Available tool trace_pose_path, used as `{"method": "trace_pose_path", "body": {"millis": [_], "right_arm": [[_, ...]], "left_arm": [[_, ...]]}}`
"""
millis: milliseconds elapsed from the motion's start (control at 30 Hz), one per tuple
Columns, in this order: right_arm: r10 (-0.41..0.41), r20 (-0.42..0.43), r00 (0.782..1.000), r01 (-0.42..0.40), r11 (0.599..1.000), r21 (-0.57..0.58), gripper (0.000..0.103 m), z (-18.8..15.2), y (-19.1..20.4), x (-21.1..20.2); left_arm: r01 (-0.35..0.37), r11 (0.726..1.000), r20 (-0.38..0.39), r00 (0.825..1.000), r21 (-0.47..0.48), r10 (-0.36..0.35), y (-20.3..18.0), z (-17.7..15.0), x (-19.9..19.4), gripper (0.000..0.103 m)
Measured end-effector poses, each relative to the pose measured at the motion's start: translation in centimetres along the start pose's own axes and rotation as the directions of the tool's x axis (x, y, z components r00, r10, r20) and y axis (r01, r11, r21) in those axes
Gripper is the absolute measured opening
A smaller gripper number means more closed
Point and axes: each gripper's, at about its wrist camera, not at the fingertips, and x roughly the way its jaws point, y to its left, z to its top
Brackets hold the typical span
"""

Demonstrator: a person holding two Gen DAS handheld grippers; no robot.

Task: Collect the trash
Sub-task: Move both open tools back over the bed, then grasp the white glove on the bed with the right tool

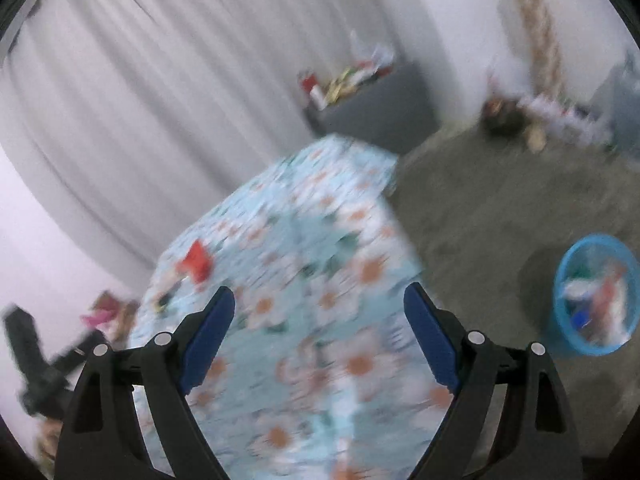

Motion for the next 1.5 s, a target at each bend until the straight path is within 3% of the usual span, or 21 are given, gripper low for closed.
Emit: {"method": "trace_pose_path", "body": {"millis": [133, 300, 400, 500, 633, 667, 733, 833, 900, 1300, 1400, 1500], "right_arm": [[0.088, -0.122, 0.989, -0.087, 0.996, 0.015, 0.084, -1.3, 2.0, 3.4], [0.175, -0.259, 0.950, -0.185, 0.983, -0.016, 0.083, -3.5, 5.9, 7.4], [0.199, -0.328, 0.924, -0.232, 0.971, -0.064, 0.078, -5.3, 8.9, 9.7], [0.175, -0.362, 0.916, -0.231, 0.966, -0.116, 0.067, -6.5, 10.8, 11.4], [0.117, -0.369, 0.922, -0.193, 0.966, -0.175, 0.043, -7.3, 12.4, 13.0], [0.120, -0.377, 0.918, -0.198, 0.964, -0.175, 0.039, -7.4, 12.5, 13.3], [0.133, -0.387, 0.913, -0.212, 0.963, -0.169, 0.022, -7.1, 12.4, 13.6], [0.156, -0.391, 0.907, -0.234, 0.959, -0.161, 0.009, -6.8, 12.0, 13.2], [0.178, -0.388, 0.904, -0.251, 0.957, -0.147, 0.008, -6.6, 11.7, 12.4], [0.197, -0.250, 0.948, -0.221, 0.972, -0.073, 0.007, -3.5, 6.8, 7.7], [0.209, -0.234, 0.950, -0.221, 0.975, -0.027, 0.007, -2.9, 5.1, 7.2], [0.207, -0.240, 0.948, -0.214, 0.977, -0.002, 0.007, -2.8, 4.0, 7.3]], "left_arm": [[-0.040, 0.995, -0.025, 0.999, -0.095, 0.038, 3.1, -1.9, 1.0, 0.088], [-0.036, 0.991, -0.045, 0.999, -0.130, 0.031, 4.4, -2.8, 2.2, 0.088], [-0.045, 0.990, -0.045, 0.998, -0.130, 0.040, 5.1, -3.0, 2.6, 0.088], [-0.043, 0.991, -0.044, 0.998, -0.129, 0.038, 5.6, -3.0, 3.2, 0.088], [-0.036, 0.991, -0.040, 0.999, -0.132, 0.031, 6.2, -3.2, 3.4, 0.088], [-0.035, 0.990, -0.040, 0.999, -0.135, 0.030, 6.3, -3.3, 3.3, 0.088], [-0.031, 0.990, -0.040, 0.999, -0.141, 0.026, 6.5, -3.5, 3.3, 0.088], [-0.024, 0.989, -0.041, 0.999, -0.146, 0.018, 6.6, -3.7, 3.4, 0.088], [-0.020, 0.989, -0.045, 0.999, -0.147, 0.014, 6.5, -3.7, 3.5, 0.088], [-0.012, 0.997, 0.024, 1.000, -0.081, 0.014, 5.2, -0.8, 3.1, 0.088], [-0.040, 0.994, 0.047, 0.998, -0.100, 0.045, 5.7, 0.7, 3.4, 0.088], [-0.014, 0.993, 0.055, 0.998, -0.117, 0.020, 6.1, 2.3, 3.8, 0.088]]}}
